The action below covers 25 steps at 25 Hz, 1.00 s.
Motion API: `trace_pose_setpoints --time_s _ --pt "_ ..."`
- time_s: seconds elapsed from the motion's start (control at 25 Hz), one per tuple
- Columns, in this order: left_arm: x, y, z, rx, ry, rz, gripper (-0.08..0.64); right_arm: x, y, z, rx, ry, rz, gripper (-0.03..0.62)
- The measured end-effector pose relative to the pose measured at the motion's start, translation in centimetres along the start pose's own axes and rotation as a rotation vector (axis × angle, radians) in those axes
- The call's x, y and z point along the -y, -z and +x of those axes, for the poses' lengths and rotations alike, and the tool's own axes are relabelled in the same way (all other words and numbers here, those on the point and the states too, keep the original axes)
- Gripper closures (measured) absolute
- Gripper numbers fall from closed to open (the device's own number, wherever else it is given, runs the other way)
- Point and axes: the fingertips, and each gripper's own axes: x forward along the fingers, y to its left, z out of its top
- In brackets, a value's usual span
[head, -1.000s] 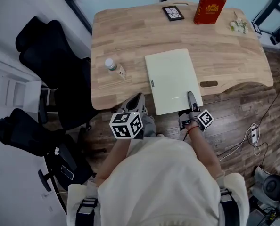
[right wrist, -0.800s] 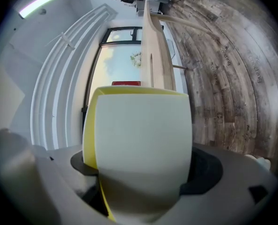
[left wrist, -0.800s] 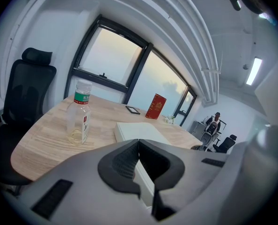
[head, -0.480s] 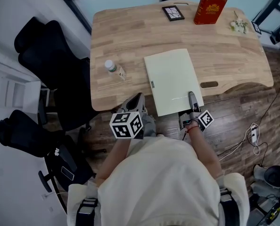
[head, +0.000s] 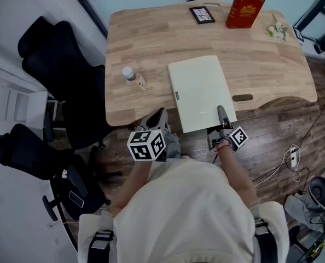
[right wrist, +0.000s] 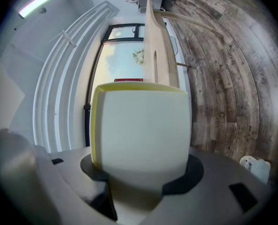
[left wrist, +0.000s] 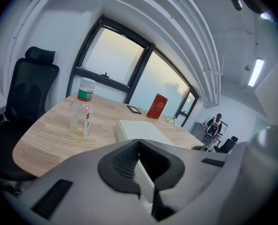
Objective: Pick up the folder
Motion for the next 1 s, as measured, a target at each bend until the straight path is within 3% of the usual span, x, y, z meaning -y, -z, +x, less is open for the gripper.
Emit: trace_pose_setpoints --time_s 1.0 --pt "3.5 2.8 -3.7 0.027 0.000 -0.013 0.540 -1.3 -0.1 -7.4 -0.042 -0.014 -0.009 0.311"
